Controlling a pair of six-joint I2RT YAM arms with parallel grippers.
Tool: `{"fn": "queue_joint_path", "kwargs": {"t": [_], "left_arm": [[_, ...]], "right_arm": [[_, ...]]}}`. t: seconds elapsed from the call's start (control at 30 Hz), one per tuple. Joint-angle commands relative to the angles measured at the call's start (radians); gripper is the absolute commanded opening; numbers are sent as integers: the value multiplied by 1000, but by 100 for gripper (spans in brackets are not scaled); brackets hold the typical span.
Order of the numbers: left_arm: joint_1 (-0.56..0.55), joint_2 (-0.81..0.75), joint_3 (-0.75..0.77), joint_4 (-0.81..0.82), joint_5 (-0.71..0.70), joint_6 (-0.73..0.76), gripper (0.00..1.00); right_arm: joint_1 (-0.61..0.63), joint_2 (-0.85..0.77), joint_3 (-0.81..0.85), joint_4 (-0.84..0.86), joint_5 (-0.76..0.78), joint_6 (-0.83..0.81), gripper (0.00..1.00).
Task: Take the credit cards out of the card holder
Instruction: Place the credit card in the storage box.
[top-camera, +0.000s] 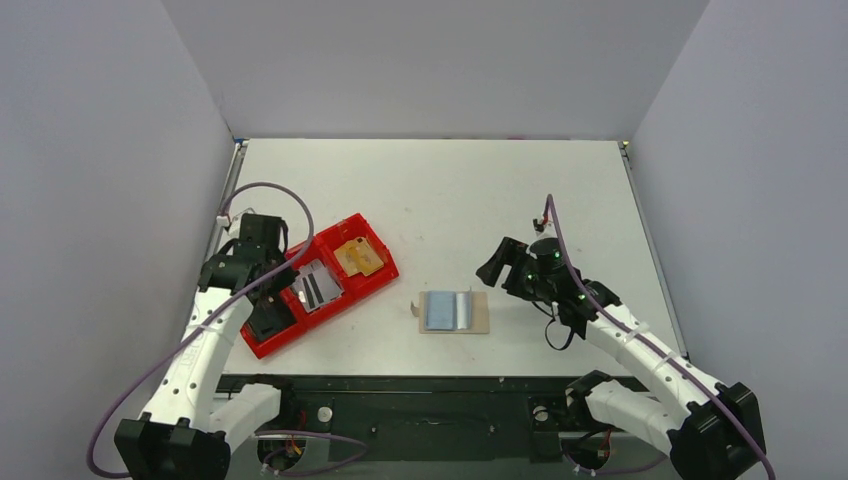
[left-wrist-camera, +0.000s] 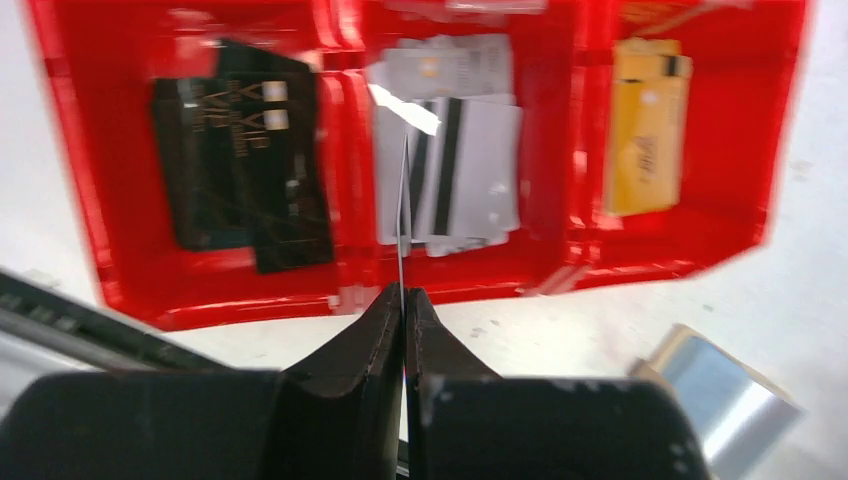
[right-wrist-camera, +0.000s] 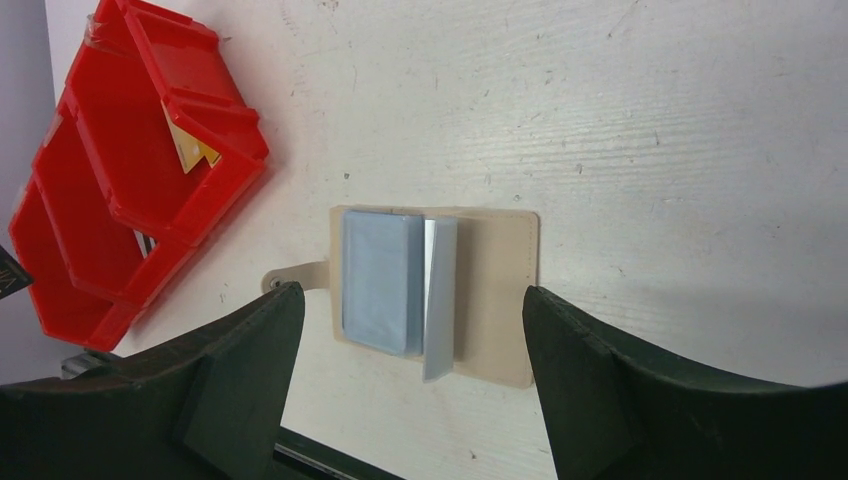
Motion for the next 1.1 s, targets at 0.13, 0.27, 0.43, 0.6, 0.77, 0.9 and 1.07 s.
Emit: {"fn": "queue_joint_path", "kwargs": {"t": [0.13,0.27,0.43,0.6,0.77,0.9,1.07], "left_arm": [[60,23,1,-133,-295,-32,0],[85,39,-9,-125,-286,-30,0],[163,103,-42,-62,-213,-27,0],[227,156,-100,48,-91,-18,0],[241,194,-140,108,-17,0,0],[269,189,-140,131,19,31,7],[293,164,-103,102,3,50,34]], "right_arm": [[5,42,50,35,-6,-47,76],[6,43,45,40,-15,-52,76],[6,42,34,49,-20,-50,76],[6,28,28,50,-17,-50,76],[6,29,24,51,-20,-50,76],[5,31,19,54,-22,-49,76],[6,33,19,54,-23,-48,76]]}}
